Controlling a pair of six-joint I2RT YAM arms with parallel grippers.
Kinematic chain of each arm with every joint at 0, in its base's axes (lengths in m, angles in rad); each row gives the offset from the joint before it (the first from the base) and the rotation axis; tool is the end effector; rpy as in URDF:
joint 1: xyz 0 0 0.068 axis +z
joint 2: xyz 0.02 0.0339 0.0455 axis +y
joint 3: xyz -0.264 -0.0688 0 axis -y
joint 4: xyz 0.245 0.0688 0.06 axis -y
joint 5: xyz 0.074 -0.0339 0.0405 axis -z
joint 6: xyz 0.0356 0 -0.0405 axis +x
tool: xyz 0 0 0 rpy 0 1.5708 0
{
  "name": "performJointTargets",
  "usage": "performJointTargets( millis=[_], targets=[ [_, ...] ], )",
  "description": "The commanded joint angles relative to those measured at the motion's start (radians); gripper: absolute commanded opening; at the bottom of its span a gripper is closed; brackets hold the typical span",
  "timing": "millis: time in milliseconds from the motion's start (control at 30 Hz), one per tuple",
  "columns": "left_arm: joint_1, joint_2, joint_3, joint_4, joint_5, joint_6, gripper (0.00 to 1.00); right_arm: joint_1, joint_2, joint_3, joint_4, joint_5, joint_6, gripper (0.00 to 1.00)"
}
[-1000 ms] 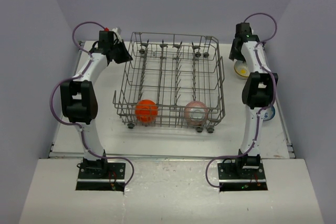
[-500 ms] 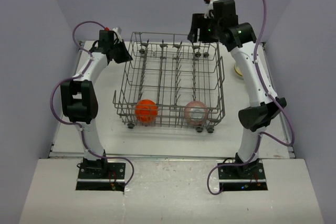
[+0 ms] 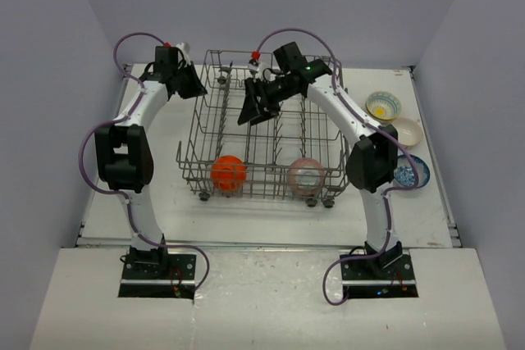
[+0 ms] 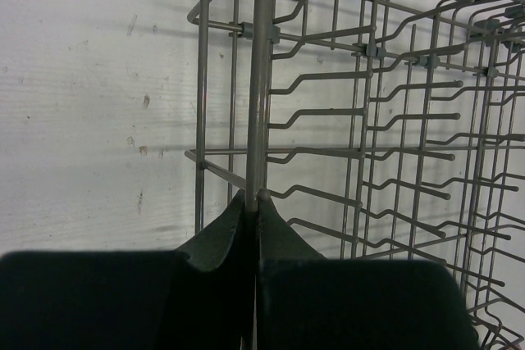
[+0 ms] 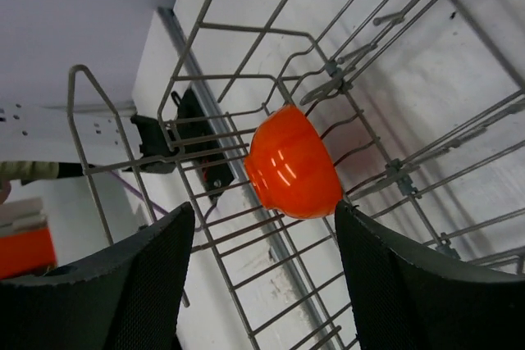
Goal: Unload the bowls from the dish rack
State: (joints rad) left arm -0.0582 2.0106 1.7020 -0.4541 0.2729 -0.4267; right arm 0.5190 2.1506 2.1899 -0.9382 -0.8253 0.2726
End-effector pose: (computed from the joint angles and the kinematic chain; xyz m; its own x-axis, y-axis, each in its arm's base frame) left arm 0.4610 -0.0365 0.2603 -0.7316 -0.3566 -0.5811 -0.0574 0.8815 -0.4687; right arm 0.3936 0.2549 0.3271 -0.8520 -0.2764 -0.4447 -0.5235 0.4533 0.7214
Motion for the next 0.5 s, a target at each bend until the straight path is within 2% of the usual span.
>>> performJointTargets(
  millis=[0, 233, 467],
  targets=[
    [0.037, 0.063, -0.027, -0.146, -0.116, 0.006, 0.0, 0.036, 0.009, -0.007, 0.004, -0.166, -0.026, 0.7],
    [0.038, 0.06, -0.036, -0.144, -0.113, 0.002, 0.0, 0.125, 0.1, 0.007, 0.012, -0.195, -0.023, 0.69],
    [0.038, 0.051, -0.044, -0.143, -0.112, -0.001, 0.0, 0.154, 0.169, 0.015, 0.019, -0.218, -0.018, 0.69]
  ],
)
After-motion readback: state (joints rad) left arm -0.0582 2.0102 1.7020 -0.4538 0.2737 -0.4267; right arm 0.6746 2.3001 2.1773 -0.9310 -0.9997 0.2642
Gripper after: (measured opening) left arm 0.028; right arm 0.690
